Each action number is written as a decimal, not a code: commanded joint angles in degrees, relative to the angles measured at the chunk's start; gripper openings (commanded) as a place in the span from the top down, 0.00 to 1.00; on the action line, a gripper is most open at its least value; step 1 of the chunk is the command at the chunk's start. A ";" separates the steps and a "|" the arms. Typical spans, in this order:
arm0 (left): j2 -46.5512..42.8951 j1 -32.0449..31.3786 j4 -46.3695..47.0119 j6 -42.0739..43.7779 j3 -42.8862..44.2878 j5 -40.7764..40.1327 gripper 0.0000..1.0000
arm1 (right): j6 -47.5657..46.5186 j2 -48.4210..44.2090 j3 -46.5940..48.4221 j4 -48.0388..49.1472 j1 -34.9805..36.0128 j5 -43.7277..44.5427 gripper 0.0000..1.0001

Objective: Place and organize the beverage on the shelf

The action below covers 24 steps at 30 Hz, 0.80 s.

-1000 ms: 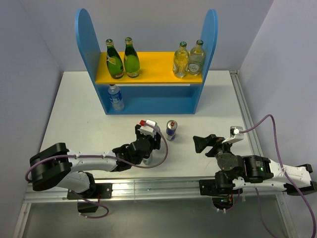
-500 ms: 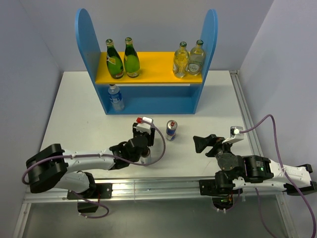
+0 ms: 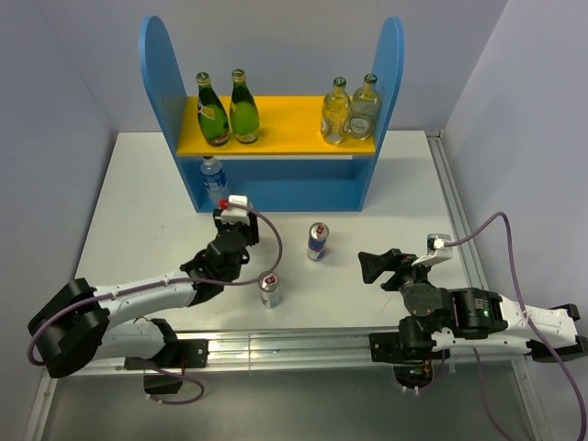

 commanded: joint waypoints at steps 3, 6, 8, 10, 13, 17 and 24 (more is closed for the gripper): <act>2.37 7.30 23.29 3.18 0.06 1.18 1.00 | -0.32 -0.61 -0.35 1.78 0.28 0.90 0.00; 7.02 9.85 27.61 4.32 1.46 2.49 1.00 | -0.40 -0.43 -0.35 1.78 0.28 0.90 0.00; 8.87 10.91 28.41 4.94 2.78 2.76 1.00 | -0.41 -0.08 -0.35 1.79 0.28 0.90 0.00; 11.24 11.70 29.99 5.55 4.45 3.20 1.00 | -0.49 0.18 -0.35 1.79 0.28 0.90 0.00; 14.32 12.58 32.36 6.43 6.12 3.20 1.00 | -0.14 0.45 -0.35 1.79 0.28 1.07 0.00; 16.17 13.28 32.72 6.17 8.23 3.11 1.00 | -0.41 0.97 -0.35 1.96 0.28 1.16 0.00; 17.92 13.46 34.57 8.19 9.81 3.11 1.00 | -0.05 2.29 0.00 1.70 0.28 1.34 0.00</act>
